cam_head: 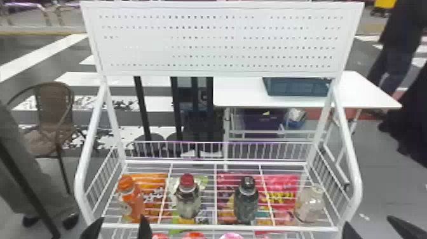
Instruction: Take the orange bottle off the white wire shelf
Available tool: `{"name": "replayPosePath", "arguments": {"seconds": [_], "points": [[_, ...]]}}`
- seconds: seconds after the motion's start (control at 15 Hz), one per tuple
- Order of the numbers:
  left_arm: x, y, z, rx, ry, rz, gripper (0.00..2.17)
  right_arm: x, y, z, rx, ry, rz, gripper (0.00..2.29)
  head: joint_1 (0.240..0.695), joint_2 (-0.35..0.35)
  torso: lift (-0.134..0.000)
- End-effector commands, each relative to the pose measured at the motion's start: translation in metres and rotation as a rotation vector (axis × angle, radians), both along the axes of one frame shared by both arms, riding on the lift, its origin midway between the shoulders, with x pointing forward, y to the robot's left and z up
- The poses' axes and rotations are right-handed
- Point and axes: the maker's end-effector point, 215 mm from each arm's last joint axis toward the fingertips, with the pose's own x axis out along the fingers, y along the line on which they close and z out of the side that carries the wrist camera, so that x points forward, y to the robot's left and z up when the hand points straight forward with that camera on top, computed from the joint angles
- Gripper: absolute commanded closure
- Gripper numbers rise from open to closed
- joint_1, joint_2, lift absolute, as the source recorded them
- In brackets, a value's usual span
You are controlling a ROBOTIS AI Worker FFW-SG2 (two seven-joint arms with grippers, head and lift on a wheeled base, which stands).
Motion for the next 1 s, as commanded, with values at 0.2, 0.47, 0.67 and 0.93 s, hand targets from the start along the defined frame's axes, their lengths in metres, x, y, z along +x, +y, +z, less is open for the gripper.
{"name": "replayPosePath", "arguments": {"seconds": [0.2,0.47,0.67,0.93], "points": [[0.033,0.003,-0.038,0.019,0.023,0.006,0.15,0.000,0.001,0.001,-0.002,-0.002,0.002,0.15,0.499,0.000,0.000],[0.053,0.014,-0.042,0.034,0.007,0.021,0.15,0.000,0.002,0.001,0.000,-0.002,0.002,0.15,0.499,0.000,0.000],[0.070,0.025,-0.049,0.043,0.019,0.034,0.15,0.000,0.002,0.001,-0.001,-0.002,0.001,0.15,0.499,0.000,0.000],[0.089,0.030,-0.055,0.054,0.032,0.027,0.15,0.000,0.001,0.000,-0.003,-0.002,0.000,0.15,0.499,0.000,0.000]]}}
